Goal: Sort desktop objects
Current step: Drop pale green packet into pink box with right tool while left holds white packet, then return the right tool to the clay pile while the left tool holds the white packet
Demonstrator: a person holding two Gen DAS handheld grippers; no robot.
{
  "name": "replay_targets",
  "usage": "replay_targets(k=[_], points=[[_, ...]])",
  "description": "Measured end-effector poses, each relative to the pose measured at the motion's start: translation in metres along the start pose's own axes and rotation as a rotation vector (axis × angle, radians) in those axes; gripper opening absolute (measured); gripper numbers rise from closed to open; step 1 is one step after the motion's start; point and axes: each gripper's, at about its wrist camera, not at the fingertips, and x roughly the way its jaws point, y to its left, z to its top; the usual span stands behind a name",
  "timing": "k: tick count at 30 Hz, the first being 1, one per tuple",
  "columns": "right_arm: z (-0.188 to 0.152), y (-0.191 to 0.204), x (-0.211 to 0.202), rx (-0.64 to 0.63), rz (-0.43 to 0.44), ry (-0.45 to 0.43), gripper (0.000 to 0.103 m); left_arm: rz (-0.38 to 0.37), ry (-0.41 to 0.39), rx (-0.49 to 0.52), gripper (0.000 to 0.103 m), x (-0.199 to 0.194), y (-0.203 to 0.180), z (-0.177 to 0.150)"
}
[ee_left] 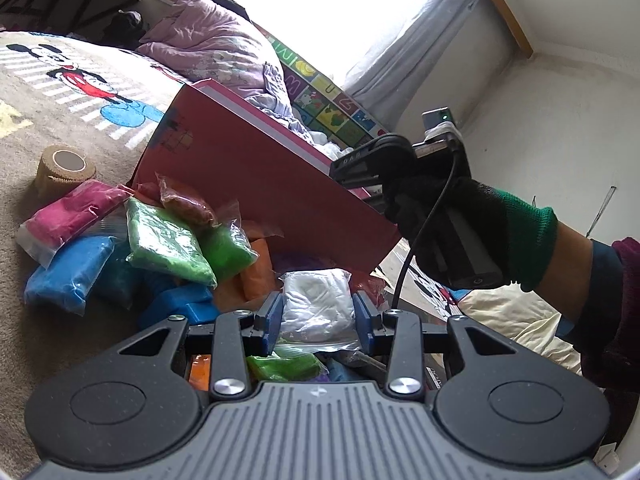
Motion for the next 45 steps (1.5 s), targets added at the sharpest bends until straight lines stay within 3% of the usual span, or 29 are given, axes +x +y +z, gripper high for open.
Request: replay_targets(k=[3,5,7,10,13,18,26,30,32,35,41,45], points=[[0.0,-0.001,0.002,-0.002,-0.006,0.014,0.015,0.002,0.0,0.0,0.037,0.0,0.0,0.0],[0.001,-0.001,0.0,0.006,0.002,0.009,0.022,0.004,0.001,0.0,0.037,0.0,0.0,0.0],[0.0,0.0,-0.008,0.007,0.004,-0.021,0.039,0.007,0.001,0.002,0.037,0.0,0.0,0.0],[-0.004,0.004,-0.03,-0.017,0.004,-0.108,0.05,0.012,0.003,0.008,0.037,0.001,0.0,0.0],[-0.02,0.009,-0.059,-0.056,0.017,-0.211,0.054,0.023,0.005,0.012,0.037,0.002,-0.001,-0.001],[-0.075,0.012,-0.102,-0.125,0.033,-0.323,0.06,0.032,0.0,0.001,0.037,0.001,0.001,-0.001],[-0.189,-0.01,-0.118,-0.122,0.038,-0.337,0.06,0.056,0.003,0.014,0.037,0.002,-0.003,-0.003],[-0.227,-0.005,-0.116,-0.235,0.001,-0.343,0.06,0.066,0.008,0.037,0.037,0.003,-0.007,-0.005],[-0.237,-0.003,-0.111,-0.299,-0.019,-0.348,0.057,0.074,0.012,0.053,0.037,0.003,-0.01,-0.007],[-0.241,0.002,-0.106,-0.379,-0.048,-0.359,0.044,0.082,0.013,0.076,0.037,0.004,-0.013,-0.008],[-0.243,0.019,-0.095,-0.619,-0.139,-0.345,0.037,0.109,0.023,0.096,0.037,0.005,-0.016,-0.01],[-0.241,0.019,-0.086,-0.65,-0.157,-0.355,0.034,0.119,0.029,0.133,0.037,0.004,-0.022,-0.012]])
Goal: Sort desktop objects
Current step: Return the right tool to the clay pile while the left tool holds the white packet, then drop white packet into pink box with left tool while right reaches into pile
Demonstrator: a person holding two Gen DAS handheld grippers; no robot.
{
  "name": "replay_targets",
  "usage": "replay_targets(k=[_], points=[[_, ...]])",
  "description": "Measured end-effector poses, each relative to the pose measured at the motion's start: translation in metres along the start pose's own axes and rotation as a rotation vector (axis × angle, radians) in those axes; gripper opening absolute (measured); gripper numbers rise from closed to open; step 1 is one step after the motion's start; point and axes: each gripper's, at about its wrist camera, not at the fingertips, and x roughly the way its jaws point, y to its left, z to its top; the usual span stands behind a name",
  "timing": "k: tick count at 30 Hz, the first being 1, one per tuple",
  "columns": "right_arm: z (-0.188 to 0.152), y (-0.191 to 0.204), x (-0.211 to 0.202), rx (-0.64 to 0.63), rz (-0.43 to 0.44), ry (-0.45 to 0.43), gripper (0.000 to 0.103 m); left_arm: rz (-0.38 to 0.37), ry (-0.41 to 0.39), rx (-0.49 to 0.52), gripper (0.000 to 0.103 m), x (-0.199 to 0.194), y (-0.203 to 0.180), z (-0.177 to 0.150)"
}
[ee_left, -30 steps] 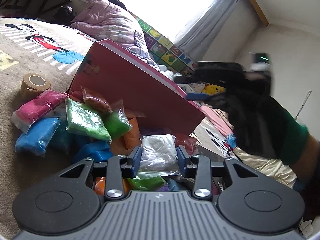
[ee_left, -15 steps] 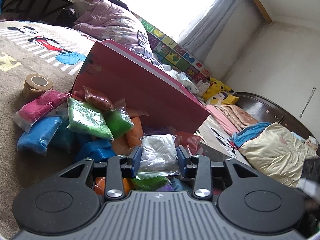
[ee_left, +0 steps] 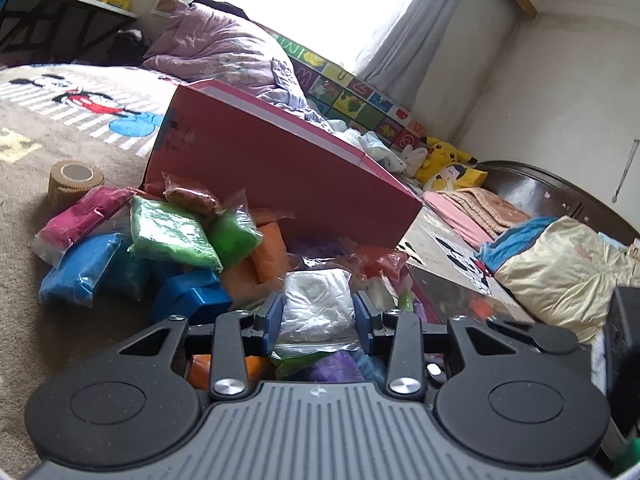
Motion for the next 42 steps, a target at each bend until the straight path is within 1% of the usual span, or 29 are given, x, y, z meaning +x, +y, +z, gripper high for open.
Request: replay_targets(k=[2,3,6,9,13,18,25,29,37,40,42], points=[[0.002,-0.004,0.007,0.02,0.028,-0.004,0.03,0.004,0.0,0.02,0.037,-0.002,-0.004,-0.001],[0.003,-0.006,0.01,0.031,0.044,-0.005,0.023,0.009,0.002,0.033,0.037,-0.003,-0.006,-0.002],[0.001,-0.013,0.012,0.07,0.07,-0.016,0.019,0.025,0.003,0.055,0.037,-0.004,-0.01,-0.003],[-0.003,-0.018,0.009,0.105,0.088,-0.028,0.018,0.039,-0.002,0.041,0.037,-0.008,-0.011,-0.002],[-0.005,-0.027,0.0,0.198,0.126,-0.054,0.015,0.053,0.005,0.018,0.037,-0.017,-0.015,-0.001],[-0.003,-0.037,-0.004,0.294,0.176,-0.079,0.014,0.092,0.015,0.043,0.037,-0.023,-0.025,0.009],[0.002,-0.037,-0.005,0.316,0.218,-0.099,0.013,0.122,0.005,0.09,0.037,-0.019,-0.041,0.034],[0.001,-0.032,0.001,0.31,0.241,-0.077,0.013,0.122,-0.003,0.124,0.037,-0.013,-0.055,0.052],[0.0,-0.034,0.007,0.338,0.27,-0.059,0.013,0.109,-0.047,0.223,0.037,0.006,-0.089,0.106],[-0.003,-0.036,0.01,0.348,0.279,-0.05,0.013,0.121,-0.053,0.244,0.037,0.022,-0.095,0.127],[-0.003,-0.036,0.012,0.353,0.287,-0.049,0.013,0.145,-0.044,0.249,0.037,0.036,-0.096,0.14]])
